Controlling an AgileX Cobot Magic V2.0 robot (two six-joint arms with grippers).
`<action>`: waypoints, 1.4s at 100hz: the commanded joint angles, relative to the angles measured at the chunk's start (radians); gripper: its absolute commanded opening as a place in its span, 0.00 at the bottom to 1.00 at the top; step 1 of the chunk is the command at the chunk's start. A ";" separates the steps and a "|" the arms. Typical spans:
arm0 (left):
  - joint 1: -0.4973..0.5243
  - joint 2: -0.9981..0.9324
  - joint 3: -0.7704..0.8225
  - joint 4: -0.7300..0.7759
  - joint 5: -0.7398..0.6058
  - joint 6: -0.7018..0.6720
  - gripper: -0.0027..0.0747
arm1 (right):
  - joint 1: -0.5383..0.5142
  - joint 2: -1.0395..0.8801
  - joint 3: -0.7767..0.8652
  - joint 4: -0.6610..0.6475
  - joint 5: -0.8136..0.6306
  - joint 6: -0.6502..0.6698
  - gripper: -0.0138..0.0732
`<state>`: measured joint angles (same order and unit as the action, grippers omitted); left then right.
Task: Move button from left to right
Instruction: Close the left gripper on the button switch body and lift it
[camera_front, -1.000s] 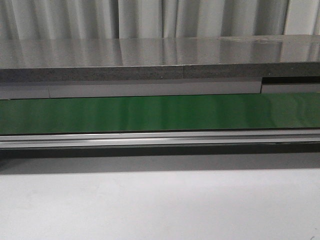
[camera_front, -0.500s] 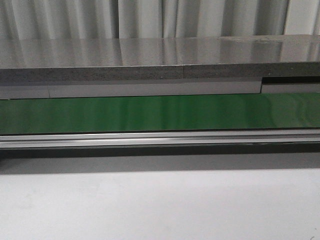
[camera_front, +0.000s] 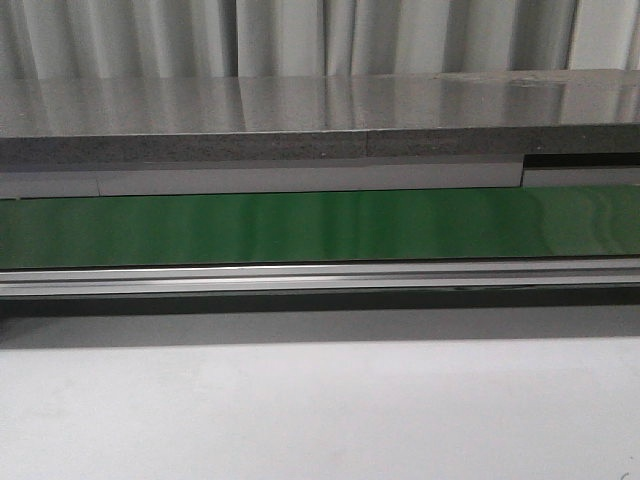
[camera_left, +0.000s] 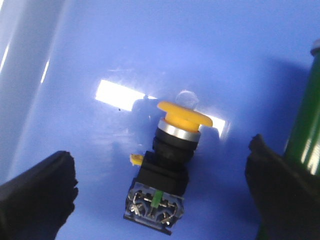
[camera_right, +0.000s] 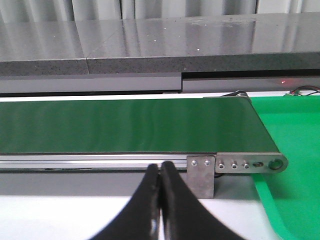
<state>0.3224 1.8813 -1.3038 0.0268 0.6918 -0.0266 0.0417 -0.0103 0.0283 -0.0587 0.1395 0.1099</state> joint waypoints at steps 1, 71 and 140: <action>0.002 -0.028 -0.046 -0.017 -0.031 -0.002 0.88 | 0.003 -0.021 -0.016 -0.004 -0.087 -0.003 0.08; 0.014 0.018 -0.064 -0.038 -0.031 -0.002 0.88 | 0.003 -0.021 -0.016 -0.004 -0.087 -0.003 0.08; 0.032 0.102 -0.061 -0.062 0.023 0.016 0.83 | 0.003 -0.021 -0.016 -0.004 -0.087 -0.003 0.08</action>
<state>0.3541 2.0149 -1.3436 -0.0228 0.7153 -0.0095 0.0417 -0.0103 0.0283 -0.0587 0.1395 0.1099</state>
